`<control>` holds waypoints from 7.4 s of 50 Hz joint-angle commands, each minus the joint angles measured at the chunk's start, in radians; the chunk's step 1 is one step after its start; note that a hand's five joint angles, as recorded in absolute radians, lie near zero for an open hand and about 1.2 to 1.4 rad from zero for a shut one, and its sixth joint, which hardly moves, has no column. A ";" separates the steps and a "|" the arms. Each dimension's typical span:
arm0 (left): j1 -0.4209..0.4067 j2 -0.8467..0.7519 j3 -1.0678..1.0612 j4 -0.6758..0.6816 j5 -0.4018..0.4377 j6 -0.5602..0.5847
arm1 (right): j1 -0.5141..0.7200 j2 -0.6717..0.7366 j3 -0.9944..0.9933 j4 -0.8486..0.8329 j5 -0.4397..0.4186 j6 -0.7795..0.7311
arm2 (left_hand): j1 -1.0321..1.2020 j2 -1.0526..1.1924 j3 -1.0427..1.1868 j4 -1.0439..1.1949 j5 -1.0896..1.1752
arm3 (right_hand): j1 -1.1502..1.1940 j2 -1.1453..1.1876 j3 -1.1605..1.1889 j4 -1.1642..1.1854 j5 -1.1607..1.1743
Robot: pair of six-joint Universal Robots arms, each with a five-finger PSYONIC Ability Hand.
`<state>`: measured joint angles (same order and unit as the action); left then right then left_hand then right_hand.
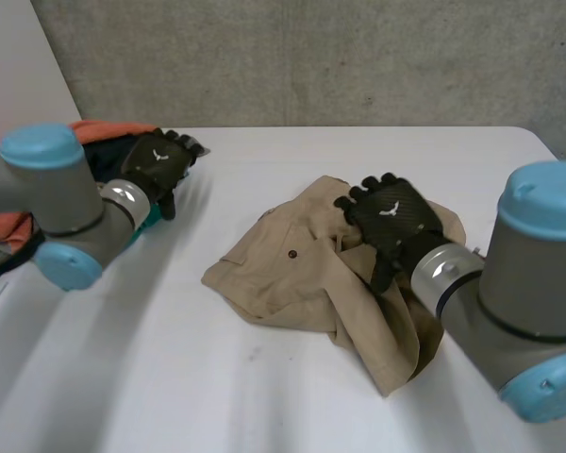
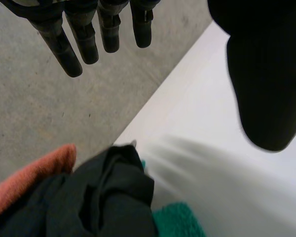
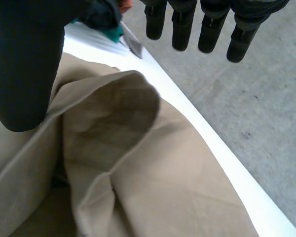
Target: Fold the laundry.
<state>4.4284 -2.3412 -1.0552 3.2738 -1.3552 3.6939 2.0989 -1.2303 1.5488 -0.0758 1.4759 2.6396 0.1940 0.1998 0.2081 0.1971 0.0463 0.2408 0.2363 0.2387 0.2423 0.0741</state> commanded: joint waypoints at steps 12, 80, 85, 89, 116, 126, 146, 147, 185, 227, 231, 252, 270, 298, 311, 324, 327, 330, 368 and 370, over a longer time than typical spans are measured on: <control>-0.067 0.103 -0.138 -0.376 0.156 -0.098 | -0.066 0.023 -0.075 0.160 -0.045 0.054 | 0.648 0.642 0.634 0.645 0.621 | 0.098 0.103 0.100 0.097 0.090; -0.362 0.126 -0.046 -0.114 0.321 -0.350 | -0.224 0.057 -0.161 0.113 -0.022 0.036 | -0.019 -0.025 -0.034 -0.023 -0.046 | 0.057 0.062 0.059 0.056 0.049; -0.279 0.282 -0.098 -0.173 0.112 -0.279 | -0.192 0.049 -0.128 0.113 -0.040 0.033 | -0.019 -0.025 -0.034 -0.023 -0.046 | 0.063 0.067 0.065 0.061 0.055; -0.232 0.345 -0.170 -0.215 -0.065 -0.275 | -0.137 0.037 -0.083 0.117 -0.074 0.020 | -0.019 -0.025 -0.034 -0.023 -0.046 | 0.086 0.091 0.088 0.085 0.078; -0.006 0.299 -0.566 -0.069 -0.042 -0.104 | -0.042 0.175 0.116 -0.065 -0.129 -0.187 | 0.216 0.210 0.202 0.213 0.189 | 0.342 0.346 0.344 0.340 0.334; -0.034 0.227 -0.519 -0.042 -0.027 -0.009 | -0.048 0.215 0.132 -0.225 -0.112 -0.136 | 0.664 0.659 0.650 0.661 0.638 | 0.638 0.642 0.640 0.636 0.630; -0.052 0.795 -0.171 -0.311 -0.012 -0.172 | -0.088 -0.230 -0.128 0.026 -0.100 -0.066 | 1.202 1.196 1.188 1.199 1.175 | 1.155 1.160 1.158 1.154 1.148; -0.044 0.842 -0.090 -0.386 0.013 -0.211 | -0.097 -0.271 -0.221 0.104 -0.103 -0.053 | 1.202 1.196 1.188 1.199 1.175 | 1.155 1.160 1.158 1.154 1.148; -0.012 0.336 0.341 -0.011 -0.116 -0.522 | -0.037 0.135 -0.601 -0.429 0.178 0.125 | 1.202 1.196 1.188 1.199 1.175 | 1.155 1.160 1.158 1.154 1.148; -0.141 0.546 -0.557 -0.764 -0.021 0.060 | -0.195 -0.224 0.366 0.415 -0.157 -0.656 | 0.131 0.125 0.117 0.128 0.104 | 1.155 1.160 1.158 1.154 1.148; -0.152 0.536 -0.448 -0.695 -0.015 0.087 | -0.188 -0.180 0.340 0.358 -0.123 -0.601 | -0.019 -0.025 -0.034 -0.023 -0.046 | 1.155 1.160 1.158 1.154 1.148; -0.179 -0.240 0.355 -0.396 0.119 0.481 | -0.114 -0.089 0.303 0.180 -0.037 -0.454 | 0.322 0.316 0.308 0.319 0.295 | 1.155 1.160 1.158 1.154 1.148; -0.179 -0.098 0.218 -0.453 -0.478 0.282 | -0.100 -0.080 0.321 0.140 -0.029 -0.434 | 1.202 1.196 1.188 1.199 1.175 | 1.155 1.160 1.158 1.154 1.148; -0.142 0.535 -0.406 -0.698 -0.104 -0.236 | -0.023 -0.080 0.209 0.041 -0.005 -0.104 | 0.175 0.169 0.161 0.172 0.148 | 1.155 1.160 1.158 1.154 1.148; -0.201 0.579 -0.720 -0.612 -0.148 -0.276 | -0.039 -0.054 0.158 -0.021 0.067 0.082 | 0.175 0.169 0.161 0.172 0.148 | 1.155 1.160 1.158 1.154 1.148; -0.270 0.487 -0.666 -0.543 -0.148 -0.370 | -0.051 -0.121 0.200 -0.015 0.109 0.060 | 1.202 1.196 1.188 1.199 1.175 | 1.155 1.160 1.158 1.154 1.148; -0.285 0.513 -0.655 -0.545 -0.159 -0.374 | -0.051 -0.167 0.237 0.072 0.064 -0.050 | 1.202 1.196 1.188 1.199 1.175 | 1.155 1.160 1.158 1.154 1.148; -0.299 0.539 -0.663 -0.562 -0.160 -0.325 | -0.069 -0.230 0.299 0.236 -0.040 -0.295 | 1.202 1.196 1.188 1.199 1.175 | 1.155 1.160 1.158 1.154 1.148; -0.230 -0.216 0.561 -0.485 -0.274 0.080 | -0.092 0.282 -0.111 -0.352 0.154 -0.260 | 1.202 1.196 1.188 1.199 1.175 | 1.155 1.160 1.158 1.154 1.148; -0.227 -0.266 0.631 -0.488 -0.272 0.063 | -0.086 0.349 -0.172 -0.370 0.222 -0.280 | 0.679 0.674 0.665 0.676 0.653 | 0.434 0.439 0.436 0.433 0.426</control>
<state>4.1973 -2.4453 -0.6370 2.8075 -1.6130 3.7681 1.9992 -1.0506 1.5151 -0.3583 1.5739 2.4114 1.1588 1.1921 1.1898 1.1979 0.9980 1.1202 1.1791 1.1882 1.1973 1.0254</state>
